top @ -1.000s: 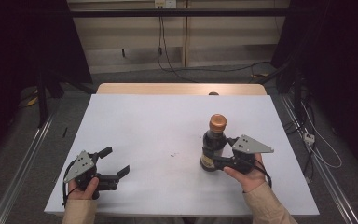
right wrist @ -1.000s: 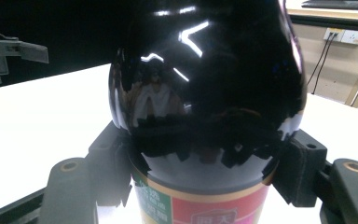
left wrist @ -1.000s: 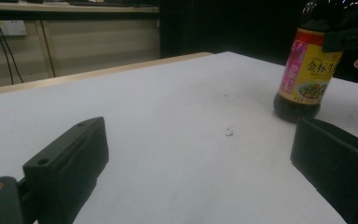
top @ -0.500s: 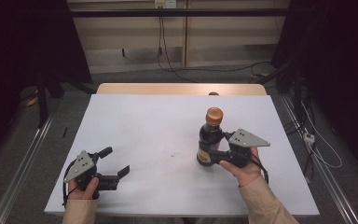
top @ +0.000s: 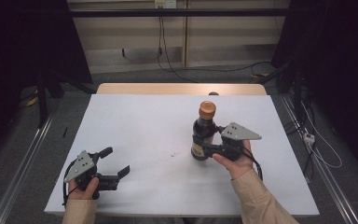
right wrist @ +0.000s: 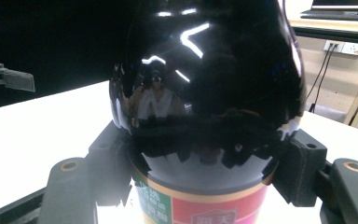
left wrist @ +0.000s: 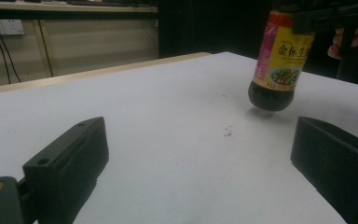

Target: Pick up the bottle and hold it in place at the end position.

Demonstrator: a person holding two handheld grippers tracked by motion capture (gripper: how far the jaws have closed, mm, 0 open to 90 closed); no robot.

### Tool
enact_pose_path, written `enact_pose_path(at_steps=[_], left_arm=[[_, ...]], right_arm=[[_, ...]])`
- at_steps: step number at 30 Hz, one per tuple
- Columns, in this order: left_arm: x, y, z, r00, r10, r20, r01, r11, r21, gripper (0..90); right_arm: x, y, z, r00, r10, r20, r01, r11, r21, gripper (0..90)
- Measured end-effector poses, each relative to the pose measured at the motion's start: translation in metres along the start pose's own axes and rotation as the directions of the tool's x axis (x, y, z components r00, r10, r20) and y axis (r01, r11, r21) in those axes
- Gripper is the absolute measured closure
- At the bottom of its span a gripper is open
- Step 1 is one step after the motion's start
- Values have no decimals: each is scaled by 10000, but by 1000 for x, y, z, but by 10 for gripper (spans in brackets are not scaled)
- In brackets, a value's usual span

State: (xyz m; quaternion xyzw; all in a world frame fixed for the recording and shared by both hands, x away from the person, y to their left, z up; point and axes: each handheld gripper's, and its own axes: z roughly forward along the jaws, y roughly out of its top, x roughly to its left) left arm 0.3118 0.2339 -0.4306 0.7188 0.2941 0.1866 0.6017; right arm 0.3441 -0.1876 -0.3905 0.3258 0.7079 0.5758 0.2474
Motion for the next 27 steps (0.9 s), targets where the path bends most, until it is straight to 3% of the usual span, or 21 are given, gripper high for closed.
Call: enact_pose_path(at_steps=[27], left_arm=[[0,0,2,10000,31,61,-32,9999,97,38]], right_arm=[[-7,2,30,10000,-13,-25,13,10000,-73,309]])
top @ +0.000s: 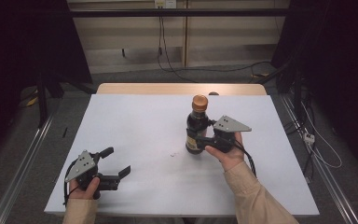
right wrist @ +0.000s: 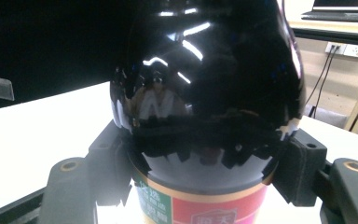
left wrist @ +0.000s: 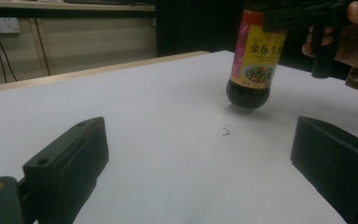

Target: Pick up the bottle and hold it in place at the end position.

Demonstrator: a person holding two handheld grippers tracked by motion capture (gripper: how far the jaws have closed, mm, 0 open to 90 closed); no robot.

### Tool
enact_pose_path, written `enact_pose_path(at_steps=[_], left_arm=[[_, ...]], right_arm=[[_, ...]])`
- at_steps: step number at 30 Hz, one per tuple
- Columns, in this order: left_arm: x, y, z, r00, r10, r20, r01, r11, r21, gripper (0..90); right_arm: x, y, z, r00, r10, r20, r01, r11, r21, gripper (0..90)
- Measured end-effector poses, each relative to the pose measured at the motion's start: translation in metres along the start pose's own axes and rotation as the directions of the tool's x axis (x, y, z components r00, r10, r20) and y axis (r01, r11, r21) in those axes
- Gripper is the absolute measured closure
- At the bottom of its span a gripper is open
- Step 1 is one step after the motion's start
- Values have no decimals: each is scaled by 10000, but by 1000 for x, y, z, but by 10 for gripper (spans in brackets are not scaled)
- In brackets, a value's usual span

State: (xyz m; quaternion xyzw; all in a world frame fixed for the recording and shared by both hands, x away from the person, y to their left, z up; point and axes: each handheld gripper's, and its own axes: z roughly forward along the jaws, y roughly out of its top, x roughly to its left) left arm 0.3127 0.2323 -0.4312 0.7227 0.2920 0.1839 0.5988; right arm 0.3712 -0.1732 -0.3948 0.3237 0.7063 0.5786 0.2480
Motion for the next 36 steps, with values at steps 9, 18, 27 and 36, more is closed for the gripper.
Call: enact_pose_path(at_steps=[9,18,27,36], left_arm=[[0,0,0,10000,2,10,-1,10000,-37,38],[0,0,0,10000,-10,-17,10,10000,-15,38],[1,0,0,10000,38,15,-38,10000,0,38],[1,0,-1,10000,44,17,-44,10000,-16,38]], right_arm=[[2,4,10,9999,-109,-29,109,9999,-15,309],[1,6,20,10000,-74,-46,73,9999,-105,309],[2,5,31,9998,-174,-94,173,9998,-72,308],[6,5,41,9996,-199,-193,199,9998,-42,309]])
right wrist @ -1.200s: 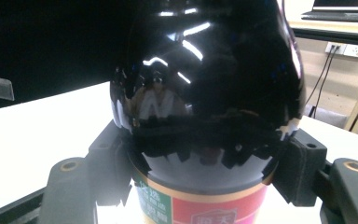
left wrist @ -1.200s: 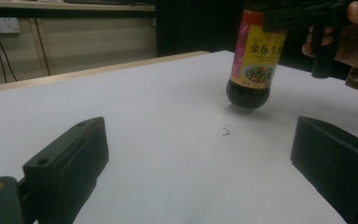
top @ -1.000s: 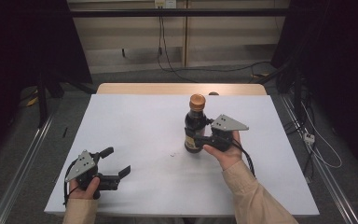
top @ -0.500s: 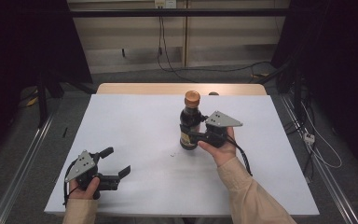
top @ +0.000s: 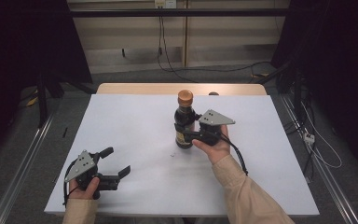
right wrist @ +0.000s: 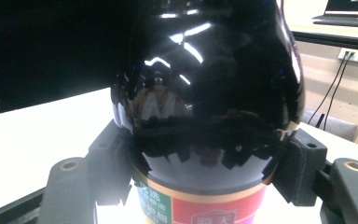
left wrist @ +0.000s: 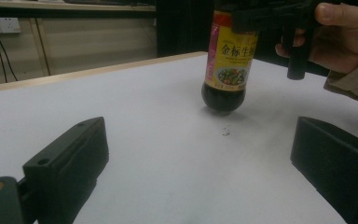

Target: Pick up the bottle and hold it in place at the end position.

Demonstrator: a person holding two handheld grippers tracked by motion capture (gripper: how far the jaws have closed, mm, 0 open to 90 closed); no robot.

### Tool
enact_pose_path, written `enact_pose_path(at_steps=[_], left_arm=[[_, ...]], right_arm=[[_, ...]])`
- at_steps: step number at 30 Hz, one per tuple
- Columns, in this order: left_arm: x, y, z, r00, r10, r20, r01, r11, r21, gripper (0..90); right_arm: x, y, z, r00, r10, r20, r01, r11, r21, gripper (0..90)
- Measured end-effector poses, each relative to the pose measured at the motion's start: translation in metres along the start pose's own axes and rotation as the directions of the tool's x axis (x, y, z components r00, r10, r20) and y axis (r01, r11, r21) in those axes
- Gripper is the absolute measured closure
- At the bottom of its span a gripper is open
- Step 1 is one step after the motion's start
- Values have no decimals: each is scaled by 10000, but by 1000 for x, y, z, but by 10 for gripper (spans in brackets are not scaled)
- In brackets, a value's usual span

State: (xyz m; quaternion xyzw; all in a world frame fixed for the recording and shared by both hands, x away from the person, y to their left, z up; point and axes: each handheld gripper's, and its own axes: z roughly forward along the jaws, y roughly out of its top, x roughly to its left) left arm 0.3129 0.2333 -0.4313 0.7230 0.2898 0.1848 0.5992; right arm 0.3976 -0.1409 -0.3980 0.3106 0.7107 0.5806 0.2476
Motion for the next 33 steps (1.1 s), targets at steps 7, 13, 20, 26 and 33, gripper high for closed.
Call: enact_pose_path(at_steps=[7,13,20,26,33], left_arm=[[0,0,0,10000,-12,-9,12,10000,-6,38],[0,0,1,10000,7,17,-7,10000,32,38],[0,0,1,10000,-32,0,32,10000,17,38],[0,0,1,10000,-28,-11,28,10000,20,37],[0,-1,0,10000,-51,-6,51,10000,43,38]], right_arm=[[1,-1,6,9999,70,-74,-70,9999,-97,308],[-1,-2,11,10000,32,-72,-32,10000,-78,308],[-1,0,13,10000,31,-72,-32,9999,-108,307],[-1,0,16,10000,-38,-82,37,9999,-132,306],[-2,-3,19,10000,-1,-43,0,9997,-244,305]])
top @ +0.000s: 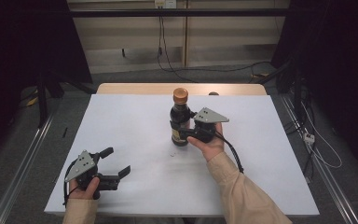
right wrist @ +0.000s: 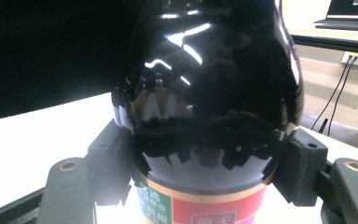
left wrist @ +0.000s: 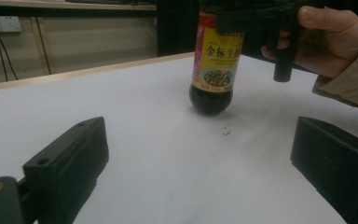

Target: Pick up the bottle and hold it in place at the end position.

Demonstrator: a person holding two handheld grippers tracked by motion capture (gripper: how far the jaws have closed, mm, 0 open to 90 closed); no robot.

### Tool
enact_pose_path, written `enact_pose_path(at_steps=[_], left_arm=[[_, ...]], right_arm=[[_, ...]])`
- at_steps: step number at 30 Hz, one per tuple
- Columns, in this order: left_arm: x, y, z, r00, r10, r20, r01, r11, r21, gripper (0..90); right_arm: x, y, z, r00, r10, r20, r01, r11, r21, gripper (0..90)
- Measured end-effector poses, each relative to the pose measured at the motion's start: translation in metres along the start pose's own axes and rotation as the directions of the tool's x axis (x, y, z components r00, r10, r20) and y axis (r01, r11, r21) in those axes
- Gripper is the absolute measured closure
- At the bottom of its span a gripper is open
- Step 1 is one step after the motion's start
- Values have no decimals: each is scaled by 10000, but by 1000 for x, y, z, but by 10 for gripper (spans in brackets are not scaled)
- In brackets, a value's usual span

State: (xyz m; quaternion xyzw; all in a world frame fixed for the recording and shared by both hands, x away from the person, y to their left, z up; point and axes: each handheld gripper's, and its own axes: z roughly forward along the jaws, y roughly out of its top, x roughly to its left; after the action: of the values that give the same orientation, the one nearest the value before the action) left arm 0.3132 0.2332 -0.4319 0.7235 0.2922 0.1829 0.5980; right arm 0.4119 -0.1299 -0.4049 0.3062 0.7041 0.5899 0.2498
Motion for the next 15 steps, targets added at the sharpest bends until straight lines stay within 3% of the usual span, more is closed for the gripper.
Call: enact_pose_path(at_steps=[11,15], left_arm=[[1,0,0,10000,76,-26,-76,9999,83,38],[0,-1,0,10000,-34,-27,34,10000,14,38]], right_arm=[[2,-4,5,9996,-250,-159,250,9997,-2,282],[-1,-4,4,9999,-76,-141,76,10000,-16,281]])
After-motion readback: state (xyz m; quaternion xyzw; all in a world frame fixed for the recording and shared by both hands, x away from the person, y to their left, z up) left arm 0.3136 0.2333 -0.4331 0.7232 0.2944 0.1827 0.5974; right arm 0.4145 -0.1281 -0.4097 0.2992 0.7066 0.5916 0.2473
